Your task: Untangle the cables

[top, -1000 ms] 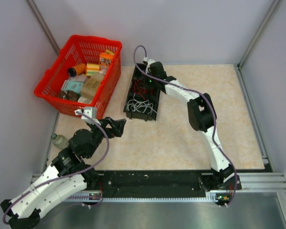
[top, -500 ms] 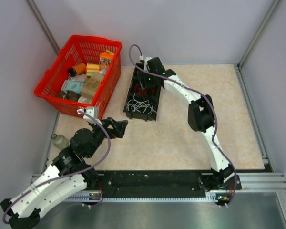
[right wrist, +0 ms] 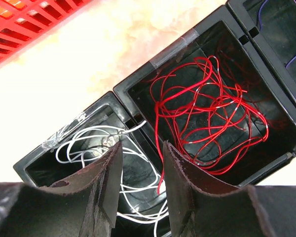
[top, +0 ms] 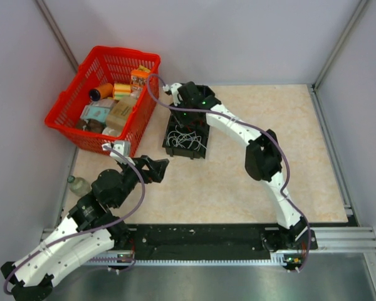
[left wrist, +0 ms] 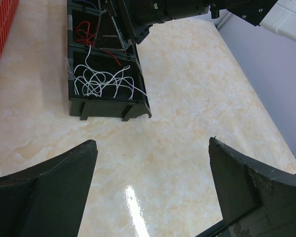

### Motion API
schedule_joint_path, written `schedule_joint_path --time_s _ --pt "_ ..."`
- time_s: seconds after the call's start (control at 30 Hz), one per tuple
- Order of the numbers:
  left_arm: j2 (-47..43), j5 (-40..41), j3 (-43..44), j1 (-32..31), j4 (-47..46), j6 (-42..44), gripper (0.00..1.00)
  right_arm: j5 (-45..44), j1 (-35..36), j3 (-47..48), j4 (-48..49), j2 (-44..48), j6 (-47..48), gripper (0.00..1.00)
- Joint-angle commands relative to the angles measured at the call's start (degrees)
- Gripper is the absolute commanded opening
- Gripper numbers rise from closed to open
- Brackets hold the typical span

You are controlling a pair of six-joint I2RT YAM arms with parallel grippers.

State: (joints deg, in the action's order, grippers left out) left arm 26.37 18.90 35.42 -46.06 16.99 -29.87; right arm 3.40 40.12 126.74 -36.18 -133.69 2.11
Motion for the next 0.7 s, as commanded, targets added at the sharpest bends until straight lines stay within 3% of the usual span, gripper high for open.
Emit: schedule_joint_path --time_s 0.0,0.13,0.67 --pt "-1.0 0.2 0.9 0.0 -0.7 0.6 0.98 0.4 -0.3 1.6 0.5 0.4 2.0 0.36" --pt "-0.5 0.0 1.0 0.1 -0.7 0.6 0.98 -0.8 -0.4 0.7 0.6 0.2 2.5 0.3" --pt "-0.1 0.0 0.8 0.0 -1.2 0.6 0.98 1.5 -0.4 0.4 0.6 -2.8 2.7 0.27"
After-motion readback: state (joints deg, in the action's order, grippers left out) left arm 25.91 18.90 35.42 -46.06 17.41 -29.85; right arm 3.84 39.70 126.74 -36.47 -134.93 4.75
